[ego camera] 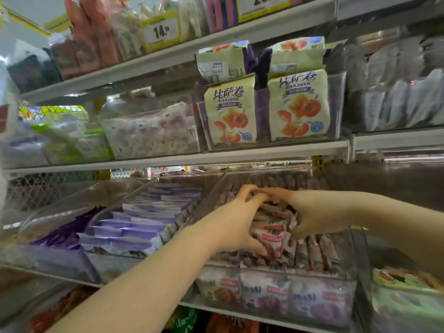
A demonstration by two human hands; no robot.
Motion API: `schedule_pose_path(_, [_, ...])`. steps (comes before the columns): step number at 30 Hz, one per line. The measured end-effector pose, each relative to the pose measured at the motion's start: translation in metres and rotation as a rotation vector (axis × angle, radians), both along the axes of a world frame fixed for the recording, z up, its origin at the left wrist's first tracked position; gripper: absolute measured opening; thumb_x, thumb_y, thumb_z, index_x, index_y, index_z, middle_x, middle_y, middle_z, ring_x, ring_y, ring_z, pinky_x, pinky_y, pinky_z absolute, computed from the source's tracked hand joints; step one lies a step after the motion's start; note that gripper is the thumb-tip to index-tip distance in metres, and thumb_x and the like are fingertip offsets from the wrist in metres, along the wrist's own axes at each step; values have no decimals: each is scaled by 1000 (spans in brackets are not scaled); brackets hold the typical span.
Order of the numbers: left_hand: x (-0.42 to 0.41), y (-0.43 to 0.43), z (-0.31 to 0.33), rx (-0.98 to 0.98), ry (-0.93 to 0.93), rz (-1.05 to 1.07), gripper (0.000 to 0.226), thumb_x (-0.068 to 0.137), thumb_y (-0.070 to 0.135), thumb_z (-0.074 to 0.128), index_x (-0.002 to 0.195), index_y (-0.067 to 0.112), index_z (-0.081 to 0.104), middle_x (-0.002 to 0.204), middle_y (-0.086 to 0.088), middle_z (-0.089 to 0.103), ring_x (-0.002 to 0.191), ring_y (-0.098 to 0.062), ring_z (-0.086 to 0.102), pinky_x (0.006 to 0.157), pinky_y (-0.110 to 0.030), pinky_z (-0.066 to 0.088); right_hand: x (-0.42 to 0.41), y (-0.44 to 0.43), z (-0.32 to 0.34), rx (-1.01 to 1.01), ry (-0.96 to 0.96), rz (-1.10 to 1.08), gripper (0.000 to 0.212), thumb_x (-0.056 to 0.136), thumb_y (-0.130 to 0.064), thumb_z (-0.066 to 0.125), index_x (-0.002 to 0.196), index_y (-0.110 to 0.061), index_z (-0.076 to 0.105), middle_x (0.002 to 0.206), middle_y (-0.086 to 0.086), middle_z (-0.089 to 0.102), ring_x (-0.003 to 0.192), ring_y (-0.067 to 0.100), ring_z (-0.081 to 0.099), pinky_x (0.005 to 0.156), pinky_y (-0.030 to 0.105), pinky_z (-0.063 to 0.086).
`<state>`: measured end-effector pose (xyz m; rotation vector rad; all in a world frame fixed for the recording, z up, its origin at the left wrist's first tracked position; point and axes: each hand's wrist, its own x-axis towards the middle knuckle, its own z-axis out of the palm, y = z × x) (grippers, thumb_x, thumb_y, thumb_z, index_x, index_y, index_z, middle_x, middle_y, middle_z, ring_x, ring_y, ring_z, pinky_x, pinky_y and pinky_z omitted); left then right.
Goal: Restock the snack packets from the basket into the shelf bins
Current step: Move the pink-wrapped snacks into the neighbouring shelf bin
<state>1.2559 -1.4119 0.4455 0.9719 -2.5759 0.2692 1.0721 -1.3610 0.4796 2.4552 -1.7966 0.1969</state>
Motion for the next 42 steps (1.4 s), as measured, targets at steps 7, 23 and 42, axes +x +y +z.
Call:
schedule_pose_path(7, [6, -4, -33, -200, 197, 224, 53, 81, 36, 70, 123, 28, 38, 118, 0, 55, 100, -25, 62, 73, -35, 51, 4, -10, -4, 102, 206, -34, 102, 75, -38, 76, 146, -52, 4, 156, -9, 22, 138, 16, 31, 109, 31, 33])
schedule_pose_path(23, [-5, -13, -23, 60, 472, 140, 59, 74, 33, 78, 125, 29, 49, 126, 1, 45, 111, -22, 55, 85, -26, 43, 23, -32, -16, -275, 15, -93, 28, 88, -28, 62, 114, -19, 62, 107, 3, 62, 91, 20, 61, 81, 35, 55])
schedule_pose_path(42, [-10, -70, -17, -355, -84, 382, 78, 83, 57, 58, 144, 26, 23, 145, -9, 19, 132, -32, 21, 108, -48, 22, 34, -69, -2, -150, 103, -145, 50, 87, -32, 67, 129, -9, 50, 133, 13, 48, 118, 27, 51, 100, 34, 44])
